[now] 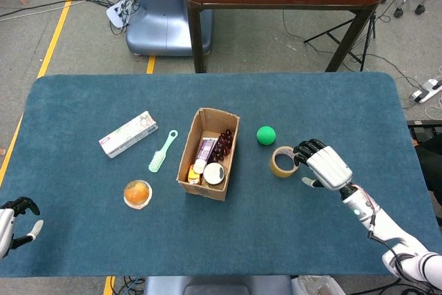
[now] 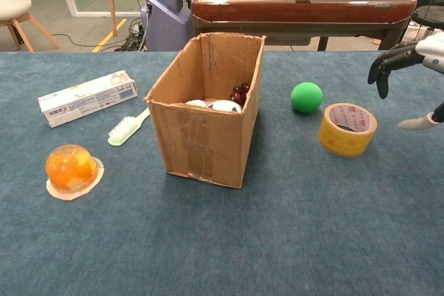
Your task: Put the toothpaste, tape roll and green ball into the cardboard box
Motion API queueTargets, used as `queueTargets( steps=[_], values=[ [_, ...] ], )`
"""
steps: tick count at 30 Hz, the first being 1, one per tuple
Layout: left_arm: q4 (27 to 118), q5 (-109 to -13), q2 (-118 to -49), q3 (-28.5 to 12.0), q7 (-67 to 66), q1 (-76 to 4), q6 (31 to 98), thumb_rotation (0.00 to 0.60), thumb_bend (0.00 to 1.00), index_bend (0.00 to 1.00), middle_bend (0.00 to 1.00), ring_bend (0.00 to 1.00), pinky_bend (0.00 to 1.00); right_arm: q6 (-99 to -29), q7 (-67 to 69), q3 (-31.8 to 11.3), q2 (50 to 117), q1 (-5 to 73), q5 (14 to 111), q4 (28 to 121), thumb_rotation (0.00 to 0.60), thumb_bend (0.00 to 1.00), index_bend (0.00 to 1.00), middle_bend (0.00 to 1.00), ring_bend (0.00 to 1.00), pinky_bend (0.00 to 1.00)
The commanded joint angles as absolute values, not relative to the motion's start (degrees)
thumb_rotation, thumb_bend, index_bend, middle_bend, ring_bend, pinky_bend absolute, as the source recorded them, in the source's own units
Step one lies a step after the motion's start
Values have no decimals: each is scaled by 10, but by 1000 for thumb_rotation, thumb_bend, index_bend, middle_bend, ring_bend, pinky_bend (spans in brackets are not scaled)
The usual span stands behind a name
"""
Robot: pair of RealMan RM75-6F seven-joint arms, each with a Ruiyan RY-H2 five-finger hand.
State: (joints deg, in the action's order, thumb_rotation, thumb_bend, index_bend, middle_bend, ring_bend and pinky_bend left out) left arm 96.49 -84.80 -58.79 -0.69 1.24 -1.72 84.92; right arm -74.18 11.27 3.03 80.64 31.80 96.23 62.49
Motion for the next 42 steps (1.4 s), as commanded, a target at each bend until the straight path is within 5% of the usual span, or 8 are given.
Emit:
queueTargets(
  steps=[1,10,26,42],
  values=[
    [965,-848,-588,-6,12,-17,849,600,274,529,437,454,651,-725,119,34,821,314,955,602,600,0,508,306,218,279],
    [966,-849,-588,-6,12,-17,849,600,274,529,437,454,651,-695,134,31,861,323,953,535,600,43,508,253,165,260],
    [968,-851,-585,-5,17,-15,852,600,274,529,437,454,651,-642,144,24,905,349,943,484,600,333,508,183,94,187],
    [969,-853,-583,-4,20,-15,852,600,274,529,437,454,651,-611,128,27,908,359,937,491,600,387,510,156,63,153]
  ],
)
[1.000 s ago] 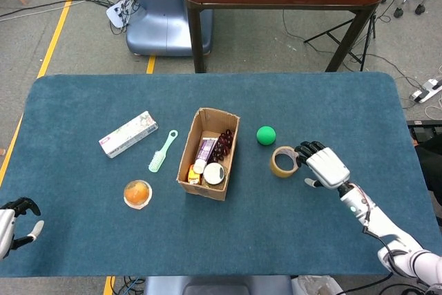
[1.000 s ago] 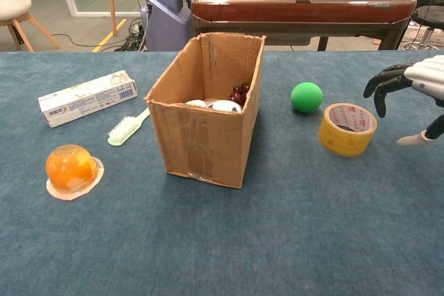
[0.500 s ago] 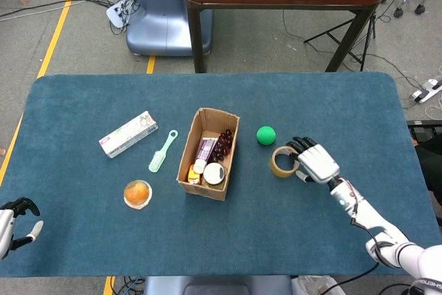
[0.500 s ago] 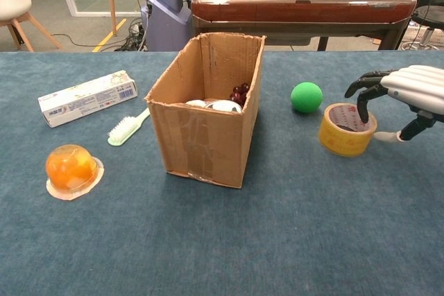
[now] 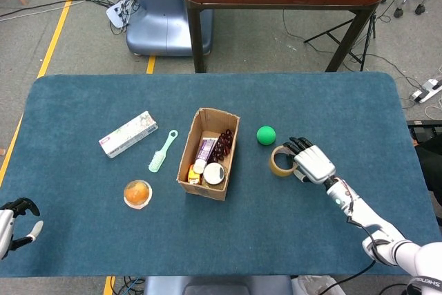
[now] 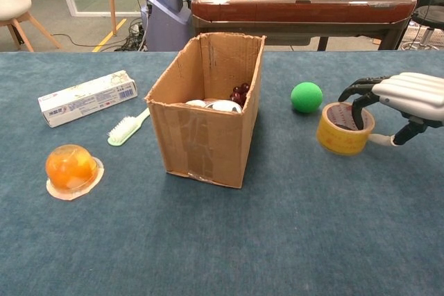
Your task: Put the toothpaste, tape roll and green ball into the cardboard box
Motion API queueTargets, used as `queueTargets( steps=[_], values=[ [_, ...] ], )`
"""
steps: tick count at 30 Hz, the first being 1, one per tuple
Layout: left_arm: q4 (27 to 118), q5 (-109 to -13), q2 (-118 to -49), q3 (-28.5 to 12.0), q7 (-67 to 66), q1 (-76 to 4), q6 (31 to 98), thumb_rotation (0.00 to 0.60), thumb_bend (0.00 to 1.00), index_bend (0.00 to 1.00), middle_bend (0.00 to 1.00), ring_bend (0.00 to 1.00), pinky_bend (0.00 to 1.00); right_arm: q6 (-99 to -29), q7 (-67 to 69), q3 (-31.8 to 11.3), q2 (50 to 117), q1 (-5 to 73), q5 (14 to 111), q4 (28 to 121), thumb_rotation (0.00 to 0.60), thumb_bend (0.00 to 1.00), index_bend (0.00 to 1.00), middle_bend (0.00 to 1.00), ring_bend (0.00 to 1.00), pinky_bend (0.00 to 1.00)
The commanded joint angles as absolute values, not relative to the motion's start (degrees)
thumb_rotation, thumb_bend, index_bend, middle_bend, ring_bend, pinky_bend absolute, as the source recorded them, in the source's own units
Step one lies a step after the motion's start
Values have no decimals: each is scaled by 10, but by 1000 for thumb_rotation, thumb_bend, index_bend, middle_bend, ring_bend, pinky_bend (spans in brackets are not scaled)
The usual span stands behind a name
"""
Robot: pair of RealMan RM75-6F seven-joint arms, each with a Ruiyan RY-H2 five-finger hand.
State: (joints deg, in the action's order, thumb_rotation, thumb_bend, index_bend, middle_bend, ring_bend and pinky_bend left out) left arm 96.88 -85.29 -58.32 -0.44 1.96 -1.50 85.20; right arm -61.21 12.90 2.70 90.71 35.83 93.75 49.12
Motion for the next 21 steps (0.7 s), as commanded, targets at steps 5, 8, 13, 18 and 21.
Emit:
queueTargets(
  steps=[5,8,13,18,21],
  values=[
    [969,-853,-583,-5,21,-15,853,600,274,529,437,454,651,-614,125,26,910,358,936,491,600,403,573,156,60,149],
    [969,-854,-583,-4,21,-15,853,600,274,529,437,454,650,-618,125,26,910,357,936,492,600,410,605,156,60,150],
    [969,-854,-583,-4,21,-15,852,600,274,529,437,454,651,-626,125,26,909,355,938,493,600,416,647,156,59,150],
    [968,-853,-583,-4,20,-15,850,600,274,529,437,454,651,-639,122,24,904,352,940,497,600,421,661,160,60,150],
    [968,-852,-583,-4,20,-16,849,600,274,528,437,454,651,-651,120,20,898,351,940,504,600,422,666,161,60,150]
  ],
)
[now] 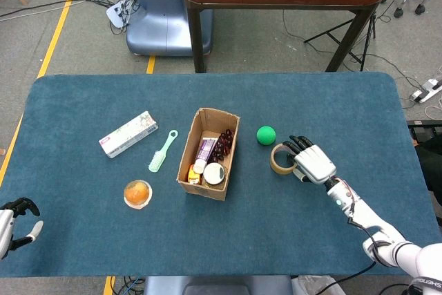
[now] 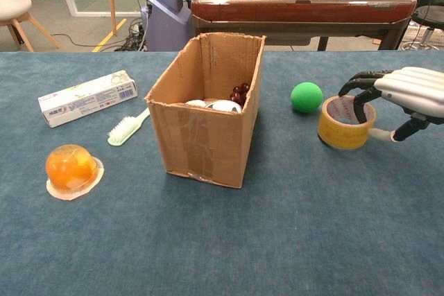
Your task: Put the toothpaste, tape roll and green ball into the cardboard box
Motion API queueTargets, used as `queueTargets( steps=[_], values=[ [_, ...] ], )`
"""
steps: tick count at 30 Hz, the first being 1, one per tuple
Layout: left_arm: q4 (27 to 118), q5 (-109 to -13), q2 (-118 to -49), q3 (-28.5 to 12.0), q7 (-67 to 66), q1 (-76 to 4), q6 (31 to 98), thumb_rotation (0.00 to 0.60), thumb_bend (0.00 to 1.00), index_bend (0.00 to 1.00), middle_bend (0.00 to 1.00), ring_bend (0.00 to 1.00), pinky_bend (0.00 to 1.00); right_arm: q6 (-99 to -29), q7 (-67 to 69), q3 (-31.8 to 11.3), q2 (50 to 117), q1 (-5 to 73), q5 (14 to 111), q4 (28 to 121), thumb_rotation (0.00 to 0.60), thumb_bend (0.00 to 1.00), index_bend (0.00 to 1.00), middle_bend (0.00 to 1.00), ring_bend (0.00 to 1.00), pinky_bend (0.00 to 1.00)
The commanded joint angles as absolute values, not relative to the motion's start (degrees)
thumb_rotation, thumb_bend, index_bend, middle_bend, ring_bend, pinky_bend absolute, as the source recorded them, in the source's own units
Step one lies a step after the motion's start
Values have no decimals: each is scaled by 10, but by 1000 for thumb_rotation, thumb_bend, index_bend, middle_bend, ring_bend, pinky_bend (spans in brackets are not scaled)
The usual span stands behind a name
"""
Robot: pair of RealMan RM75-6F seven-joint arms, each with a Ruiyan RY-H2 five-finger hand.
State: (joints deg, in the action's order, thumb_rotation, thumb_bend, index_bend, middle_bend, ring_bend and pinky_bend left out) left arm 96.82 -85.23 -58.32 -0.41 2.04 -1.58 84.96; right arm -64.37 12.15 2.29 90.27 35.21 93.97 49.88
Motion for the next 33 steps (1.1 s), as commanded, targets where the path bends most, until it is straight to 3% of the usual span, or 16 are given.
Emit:
queueTargets(
  steps=[1,10,20,33],
  values=[
    [968,-852,-583,-4,20,-16,849,600,274,528,437,454,651,-654,119,18,896,351,940,507,600,422,668,161,60,150],
    [967,-850,-584,-5,20,-17,847,600,274,528,437,454,651,-687,92,-2,855,354,940,561,600,422,670,162,60,150],
    [968,-854,-584,-4,19,-16,850,600,274,529,437,454,651,-717,20,-50,770,374,936,691,600,422,670,165,60,150],
    [974,-861,-581,-1,18,-14,855,600,274,528,437,454,651,-660,-78,-121,724,445,914,863,600,421,671,166,60,150]
  ],
)
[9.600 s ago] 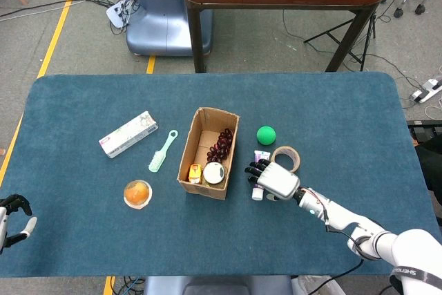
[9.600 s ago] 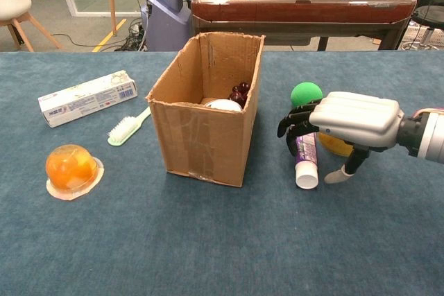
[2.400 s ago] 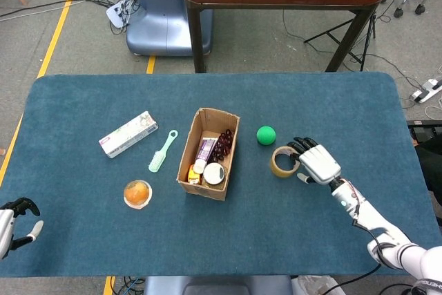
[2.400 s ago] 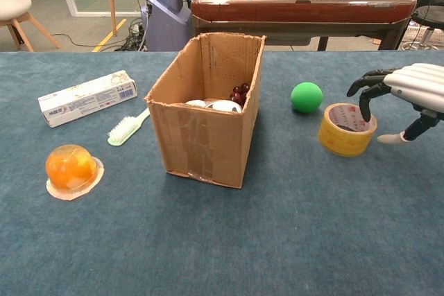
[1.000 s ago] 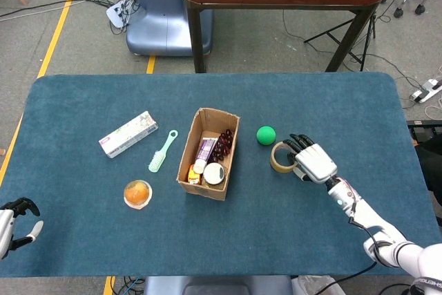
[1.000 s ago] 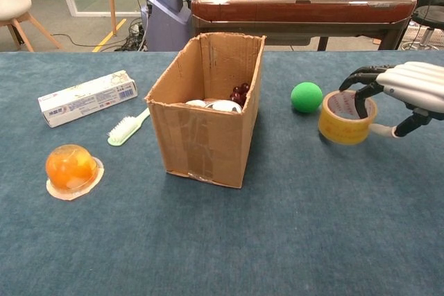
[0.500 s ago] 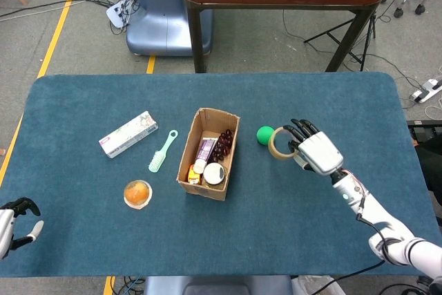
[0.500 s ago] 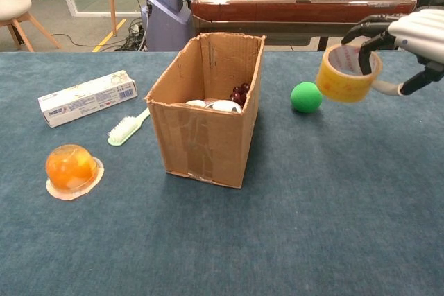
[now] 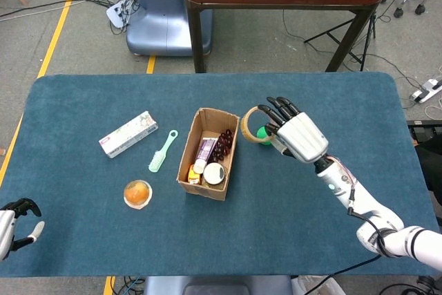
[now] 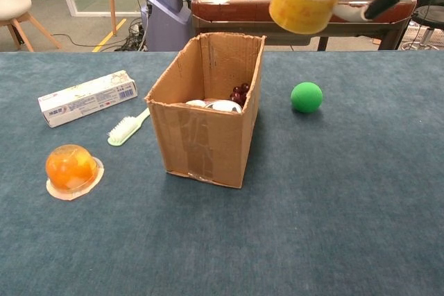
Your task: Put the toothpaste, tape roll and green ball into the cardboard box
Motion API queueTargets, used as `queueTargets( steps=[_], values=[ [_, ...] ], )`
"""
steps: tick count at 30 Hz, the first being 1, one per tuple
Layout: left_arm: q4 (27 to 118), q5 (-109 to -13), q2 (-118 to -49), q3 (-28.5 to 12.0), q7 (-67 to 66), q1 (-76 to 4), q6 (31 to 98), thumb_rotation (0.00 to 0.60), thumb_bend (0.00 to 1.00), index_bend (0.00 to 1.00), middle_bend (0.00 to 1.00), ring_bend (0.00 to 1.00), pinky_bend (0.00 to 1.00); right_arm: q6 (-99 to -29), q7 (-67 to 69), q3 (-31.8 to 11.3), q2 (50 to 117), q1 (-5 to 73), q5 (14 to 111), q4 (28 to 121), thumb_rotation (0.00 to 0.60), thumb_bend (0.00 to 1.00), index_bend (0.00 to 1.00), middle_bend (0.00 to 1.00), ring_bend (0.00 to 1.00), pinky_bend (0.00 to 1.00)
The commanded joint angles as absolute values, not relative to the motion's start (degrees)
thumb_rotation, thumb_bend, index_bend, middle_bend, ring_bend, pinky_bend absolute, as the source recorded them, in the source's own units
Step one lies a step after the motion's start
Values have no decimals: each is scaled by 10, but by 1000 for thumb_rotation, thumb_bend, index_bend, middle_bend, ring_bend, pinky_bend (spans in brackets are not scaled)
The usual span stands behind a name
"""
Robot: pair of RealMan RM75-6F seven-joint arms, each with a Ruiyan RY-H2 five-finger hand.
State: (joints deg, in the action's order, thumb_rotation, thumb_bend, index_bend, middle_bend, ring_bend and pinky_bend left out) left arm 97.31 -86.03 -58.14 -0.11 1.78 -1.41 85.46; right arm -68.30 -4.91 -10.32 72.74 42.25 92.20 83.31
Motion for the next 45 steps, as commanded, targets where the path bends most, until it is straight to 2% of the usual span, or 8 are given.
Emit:
queueTargets(
  steps=[1,16,18,21,23,27,29,45],
  values=[
    [974,-862,-581,0,18,-14,855,600,274,528,437,454,651,-654,-85,-123,727,451,912,869,600,421,671,166,60,149],
    [979,-871,-574,1,26,-9,867,600,274,527,437,454,651,-577,-138,-129,821,514,872,842,600,399,669,166,60,149],
    [979,-870,-573,1,28,-8,867,600,274,527,437,454,651,-570,-143,-127,828,518,866,835,600,309,649,165,60,149],
    [980,-871,-572,1,30,-8,869,600,274,528,437,454,650,-567,-151,-126,834,521,860,829,600,61,563,162,58,149],
    [981,-872,-571,2,31,-7,870,600,274,528,437,454,650,-567,-153,-126,835,521,858,829,600,2,477,161,57,149],
    [982,-876,-570,3,30,-6,872,600,274,528,437,454,651,-574,-153,-125,828,518,856,830,600,0,299,160,56,149],
    [982,-876,-570,3,29,-6,872,600,274,528,437,454,651,-578,-154,-126,820,514,853,831,600,0,278,160,56,149],
    [985,-872,-573,3,16,-8,866,600,274,527,437,454,651,-581,-128,-121,756,466,791,781,600,0,275,158,56,150]
  ],
)
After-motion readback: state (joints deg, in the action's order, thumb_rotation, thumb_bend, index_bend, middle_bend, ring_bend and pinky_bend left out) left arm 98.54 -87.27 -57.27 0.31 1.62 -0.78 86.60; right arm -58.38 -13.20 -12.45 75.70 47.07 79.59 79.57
